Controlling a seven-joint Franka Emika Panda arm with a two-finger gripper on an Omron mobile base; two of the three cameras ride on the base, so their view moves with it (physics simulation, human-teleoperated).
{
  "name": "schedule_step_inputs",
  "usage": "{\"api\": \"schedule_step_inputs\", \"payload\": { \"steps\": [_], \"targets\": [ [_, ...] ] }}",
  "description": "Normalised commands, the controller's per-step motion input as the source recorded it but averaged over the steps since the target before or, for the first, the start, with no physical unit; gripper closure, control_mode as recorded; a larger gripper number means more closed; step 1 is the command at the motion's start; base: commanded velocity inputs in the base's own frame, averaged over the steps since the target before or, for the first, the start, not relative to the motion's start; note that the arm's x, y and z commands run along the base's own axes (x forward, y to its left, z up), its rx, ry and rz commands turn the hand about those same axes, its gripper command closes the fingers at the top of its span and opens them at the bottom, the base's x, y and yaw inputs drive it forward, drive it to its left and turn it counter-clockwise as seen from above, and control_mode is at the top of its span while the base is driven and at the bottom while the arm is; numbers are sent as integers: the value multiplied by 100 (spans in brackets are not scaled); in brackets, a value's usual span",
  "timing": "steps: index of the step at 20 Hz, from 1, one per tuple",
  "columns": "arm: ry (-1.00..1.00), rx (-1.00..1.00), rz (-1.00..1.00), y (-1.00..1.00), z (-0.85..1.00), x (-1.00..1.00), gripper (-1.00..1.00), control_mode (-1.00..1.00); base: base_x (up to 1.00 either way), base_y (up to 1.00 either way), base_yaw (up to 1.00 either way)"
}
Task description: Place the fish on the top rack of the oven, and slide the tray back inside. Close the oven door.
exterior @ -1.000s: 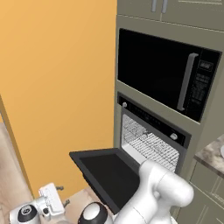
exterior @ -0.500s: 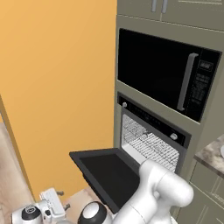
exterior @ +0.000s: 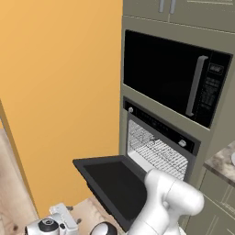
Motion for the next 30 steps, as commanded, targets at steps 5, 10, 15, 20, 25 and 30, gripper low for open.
{"api": "schedule_step_inputs", "payload": {
  "steps": [5,10,15,20,25,30],
  "targets": [
    [-3,0,-2,-7,-100,19,-100,-100,0,0,0],
    [-8,0,-5,-12,-96,11,-100,-100,0,0,0],
    [-6,-1,-7,-1,-84,44,-100,-100,0,0,0],
    [-3,-3,-10,1,-74,85,-100,-100,0,0,0],
    [-3,-5,-11,3,-99,77,-100,-100,0,0,0],
    [-1,-11,-10,1,-100,89,-100,-100,0,0,0]
  ]
}}
